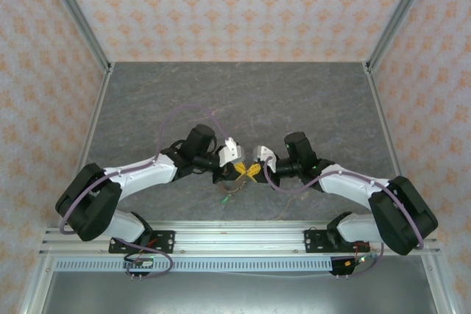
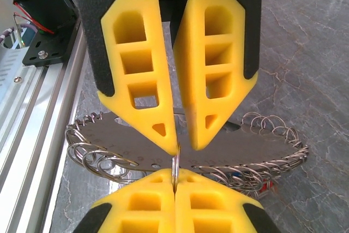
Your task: Put the keys on the keyring
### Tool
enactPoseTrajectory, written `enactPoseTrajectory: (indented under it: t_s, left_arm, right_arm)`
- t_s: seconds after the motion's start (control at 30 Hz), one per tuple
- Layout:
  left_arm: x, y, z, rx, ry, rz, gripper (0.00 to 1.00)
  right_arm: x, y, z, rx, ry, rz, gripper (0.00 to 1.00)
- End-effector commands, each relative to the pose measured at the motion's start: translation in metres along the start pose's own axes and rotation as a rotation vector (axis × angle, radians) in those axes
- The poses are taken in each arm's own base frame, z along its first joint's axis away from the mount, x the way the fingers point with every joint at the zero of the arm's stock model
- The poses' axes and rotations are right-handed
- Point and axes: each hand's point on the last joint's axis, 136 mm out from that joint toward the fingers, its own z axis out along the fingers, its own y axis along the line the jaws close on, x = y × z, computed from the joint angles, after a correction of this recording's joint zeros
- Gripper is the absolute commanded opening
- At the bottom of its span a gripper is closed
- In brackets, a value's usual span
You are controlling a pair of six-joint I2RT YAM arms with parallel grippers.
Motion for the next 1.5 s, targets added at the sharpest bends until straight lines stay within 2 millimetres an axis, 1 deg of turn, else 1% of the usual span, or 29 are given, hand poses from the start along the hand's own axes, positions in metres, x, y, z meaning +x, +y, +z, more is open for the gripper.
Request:
enactPoseTrajectory:
  t_s: [0.0, 0.17, 0.47, 0.63, 0.77, 0.93, 1.03, 1.1, 1.13, 1.2, 1.23, 1.27, 1.33, 1.4, 1.47]
  left_arm:
    - [-0.001, 0.0, -0.004, 0.01, 0.008, 0.006, 0.16]
    - [0.001, -0.005, 0.002, 0.058, 0.012, -0.007, 0.17]
    - [-0.01, -0.005, 0.004, 0.078, -0.025, 0.0, 0.17]
    - [-0.01, -0.008, 0.009, 0.105, -0.003, 0.008, 0.17]
    - [-0.006, -0.008, 0.011, 0.11, 0.009, 0.005, 0.13]
    - [-0.004, -0.009, 0.011, 0.109, 0.025, 0.009, 0.0]
    - [-0.006, -0.005, 0.011, 0.082, 0.011, 0.007, 0.0]
    - [-0.009, -0.001, 0.01, 0.051, 0.0, 0.006, 0.0]
    - [-0.01, 0.002, 0.009, 0.031, -0.007, 0.006, 0.0]
    - [-0.013, 0.007, 0.006, -0.011, -0.026, 0.008, 0.0]
    - [-0.014, 0.01, 0.005, -0.036, -0.036, 0.008, 0.0]
    - [-0.015, 0.013, 0.003, -0.06, -0.042, 0.002, 0.0]
    - [-0.017, 0.017, 0.0, -0.104, -0.056, 0.001, 0.0]
    - [-0.018, 0.021, -0.003, -0.143, -0.07, -0.003, 0.0]
    - [-0.018, 0.024, -0.005, -0.163, -0.077, -0.005, 0.0]
  right_arm:
    - [-0.022, 0.004, -0.003, -0.033, -0.063, -0.073, 0.0]
    - [-0.023, 0.003, -0.002, -0.031, -0.069, -0.07, 0.0]
    - [-0.027, 0.001, -0.001, -0.029, -0.086, -0.062, 0.0]
    - [-0.029, 0.0, -0.001, -0.03, -0.093, -0.064, 0.0]
    - [-0.033, 0.0, -0.001, -0.034, -0.102, -0.061, 0.0]
    - [-0.037, 0.001, -0.003, -0.033, -0.114, -0.061, 0.0]
    - [-0.032, -0.002, -0.003, -0.011, -0.09, -0.054, 0.01]
    - [-0.028, -0.004, -0.005, 0.02, -0.073, -0.05, 0.06]
    - [-0.025, -0.008, -0.007, 0.057, -0.063, -0.047, 0.1]
    - [-0.02, -0.011, -0.011, 0.102, -0.043, -0.038, 0.13]
    - [-0.016, -0.011, -0.012, 0.116, -0.031, -0.025, 0.16]
    - [-0.022, -0.012, -0.018, 0.147, -0.047, -0.026, 0.21]
    - [-0.025, -0.015, -0.025, 0.202, -0.064, 0.0, 0.21]
    - [-0.03, -0.029, -0.037, 0.322, -0.09, 0.064, 0.25]
    - [-0.031, -0.054, -0.057, 0.516, -0.124, 0.18, 0.25]
